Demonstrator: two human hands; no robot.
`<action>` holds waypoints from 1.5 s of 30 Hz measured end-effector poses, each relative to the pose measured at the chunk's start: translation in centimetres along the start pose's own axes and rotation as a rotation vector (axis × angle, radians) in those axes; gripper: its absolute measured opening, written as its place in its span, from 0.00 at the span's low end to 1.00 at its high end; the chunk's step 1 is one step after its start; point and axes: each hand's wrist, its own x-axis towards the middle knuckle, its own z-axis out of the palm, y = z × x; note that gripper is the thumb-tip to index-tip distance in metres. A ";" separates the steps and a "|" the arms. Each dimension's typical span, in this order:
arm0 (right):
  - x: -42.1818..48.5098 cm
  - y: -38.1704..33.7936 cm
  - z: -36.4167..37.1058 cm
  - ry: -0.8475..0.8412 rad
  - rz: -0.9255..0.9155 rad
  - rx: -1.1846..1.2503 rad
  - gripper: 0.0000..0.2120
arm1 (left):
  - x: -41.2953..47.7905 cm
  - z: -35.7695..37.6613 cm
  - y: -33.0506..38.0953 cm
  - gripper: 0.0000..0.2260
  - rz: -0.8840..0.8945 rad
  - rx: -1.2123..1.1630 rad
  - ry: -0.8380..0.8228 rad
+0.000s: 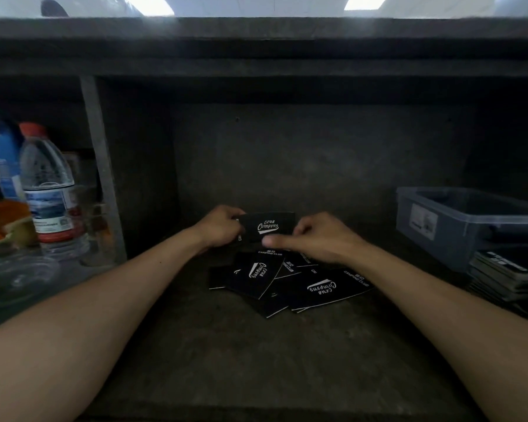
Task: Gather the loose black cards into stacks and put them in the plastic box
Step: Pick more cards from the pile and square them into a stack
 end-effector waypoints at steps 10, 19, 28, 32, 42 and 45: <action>0.4 1.2 -2.6 -0.308 0.027 -0.042 0.17 | 0.3 0.3 -0.1 0.13 -0.044 -0.057 0.001; 0.6 0.8 -2.1 -0.289 0.120 -0.159 0.22 | 0.3 0.5 -0.5 0.19 0.048 -0.105 -0.061; 2.0 2.0 0.3 0.070 -0.144 0.196 0.20 | 0.1 0.5 0.1 0.14 0.097 0.003 -0.156; 2.2 2.3 -0.4 0.175 -0.199 0.125 0.19 | 0.5 0.3 -0.4 0.13 0.153 0.012 -0.075; 0.7 0.5 0.2 -0.448 -0.281 0.112 0.22 | 0.7 0.2 -0.8 0.07 0.160 0.016 -0.067; 0.9 0.5 0.2 -0.396 -0.273 0.136 0.24 | 0.8 0.3 -0.9 0.06 0.127 -0.051 -0.057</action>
